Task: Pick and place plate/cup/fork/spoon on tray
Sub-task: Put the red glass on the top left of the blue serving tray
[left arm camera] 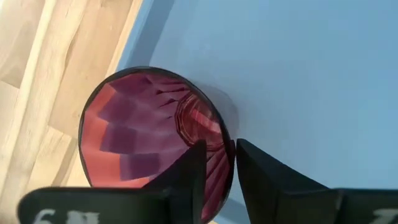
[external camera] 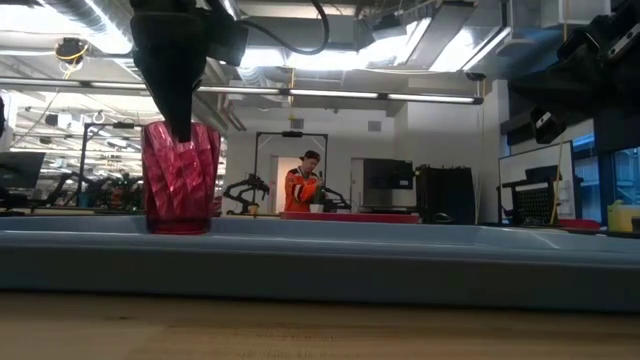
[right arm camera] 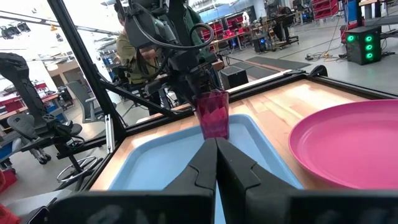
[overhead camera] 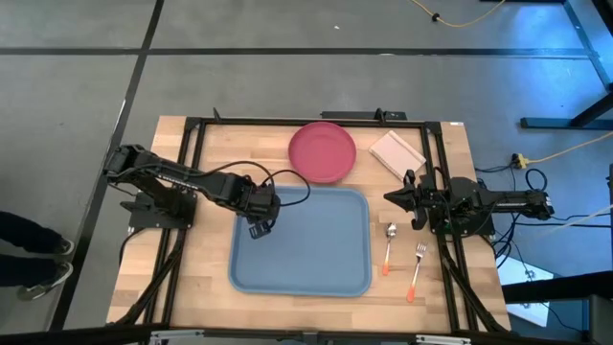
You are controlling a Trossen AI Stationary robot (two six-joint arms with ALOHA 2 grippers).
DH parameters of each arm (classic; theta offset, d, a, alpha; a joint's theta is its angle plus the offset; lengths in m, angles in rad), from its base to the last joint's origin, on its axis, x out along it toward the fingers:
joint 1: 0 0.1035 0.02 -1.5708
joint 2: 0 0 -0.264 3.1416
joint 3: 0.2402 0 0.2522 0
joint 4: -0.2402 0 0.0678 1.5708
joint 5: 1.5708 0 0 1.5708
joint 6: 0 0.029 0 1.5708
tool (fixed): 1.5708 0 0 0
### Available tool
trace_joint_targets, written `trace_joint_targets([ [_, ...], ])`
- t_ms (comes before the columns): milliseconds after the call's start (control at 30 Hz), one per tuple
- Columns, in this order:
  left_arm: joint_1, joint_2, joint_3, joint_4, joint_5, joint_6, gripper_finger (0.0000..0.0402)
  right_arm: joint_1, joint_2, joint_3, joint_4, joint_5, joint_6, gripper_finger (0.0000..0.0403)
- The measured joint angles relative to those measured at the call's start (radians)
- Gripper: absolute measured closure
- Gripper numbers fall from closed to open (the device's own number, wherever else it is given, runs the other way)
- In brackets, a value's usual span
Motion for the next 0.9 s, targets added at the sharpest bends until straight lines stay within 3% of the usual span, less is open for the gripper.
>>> trace_joint_targets([
  [667,0.007,0.0,0.001,-0.014,0.0,0.014,0.0316,0.0,0.0,0.0,0.0,0.0,0.0,0.0395],
  [900,0.007,0.0,0.085,-0.047,0.012,0.093,0.0316,0.0,0.0,0.0,0.0,0.0,0.0,0.0395],
])
